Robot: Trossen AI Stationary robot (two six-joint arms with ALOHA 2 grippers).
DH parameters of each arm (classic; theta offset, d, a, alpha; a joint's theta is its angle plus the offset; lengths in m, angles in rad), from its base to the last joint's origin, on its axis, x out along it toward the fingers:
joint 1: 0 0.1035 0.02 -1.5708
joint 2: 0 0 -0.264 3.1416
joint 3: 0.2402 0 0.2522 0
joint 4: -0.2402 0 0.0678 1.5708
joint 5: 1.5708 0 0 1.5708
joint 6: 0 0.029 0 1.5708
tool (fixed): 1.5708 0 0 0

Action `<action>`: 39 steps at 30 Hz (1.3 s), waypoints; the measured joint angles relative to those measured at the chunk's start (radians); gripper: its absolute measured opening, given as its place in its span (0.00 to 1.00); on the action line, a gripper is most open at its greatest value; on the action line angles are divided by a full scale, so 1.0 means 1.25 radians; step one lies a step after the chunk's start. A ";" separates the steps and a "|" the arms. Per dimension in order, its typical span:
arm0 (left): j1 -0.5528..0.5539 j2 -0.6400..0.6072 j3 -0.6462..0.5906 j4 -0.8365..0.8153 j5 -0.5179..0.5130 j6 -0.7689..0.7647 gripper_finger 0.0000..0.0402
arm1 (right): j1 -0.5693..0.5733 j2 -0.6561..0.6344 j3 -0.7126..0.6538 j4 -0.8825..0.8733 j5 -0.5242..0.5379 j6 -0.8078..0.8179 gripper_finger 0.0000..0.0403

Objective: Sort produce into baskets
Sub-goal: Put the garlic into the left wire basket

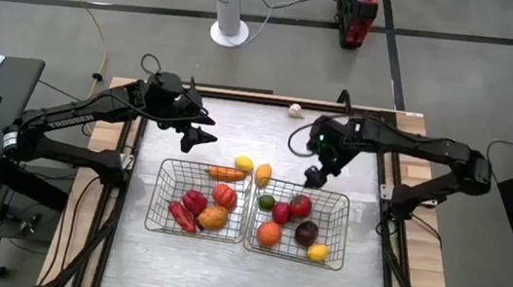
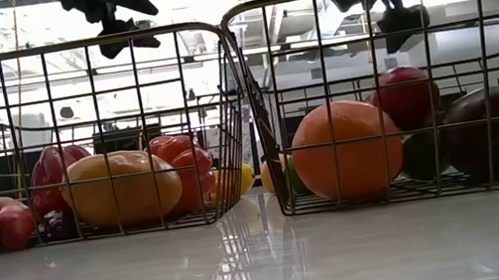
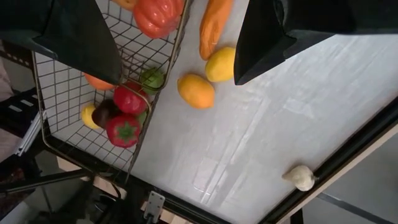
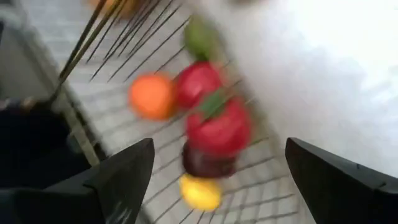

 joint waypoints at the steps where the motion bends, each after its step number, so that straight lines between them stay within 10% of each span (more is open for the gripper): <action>1: 0.000 0.000 0.000 0.000 0.000 -0.002 0.73 | -0.020 0.000 0.000 0.001 0.024 -0.002 0.96; 14: 0.000 0.000 0.000 0.009 -0.067 -0.037 0.73 | -0.269 0.252 0.029 0.257 0.198 -0.187 0.96; 30: 0.041 0.001 0.000 -0.017 -0.131 -0.089 0.73 | -0.331 0.502 0.149 0.492 0.436 -0.248 0.95; 39: 0.071 0.001 0.000 -0.033 -0.130 -0.090 0.73 | -0.350 0.552 0.147 0.517 0.435 -0.252 0.86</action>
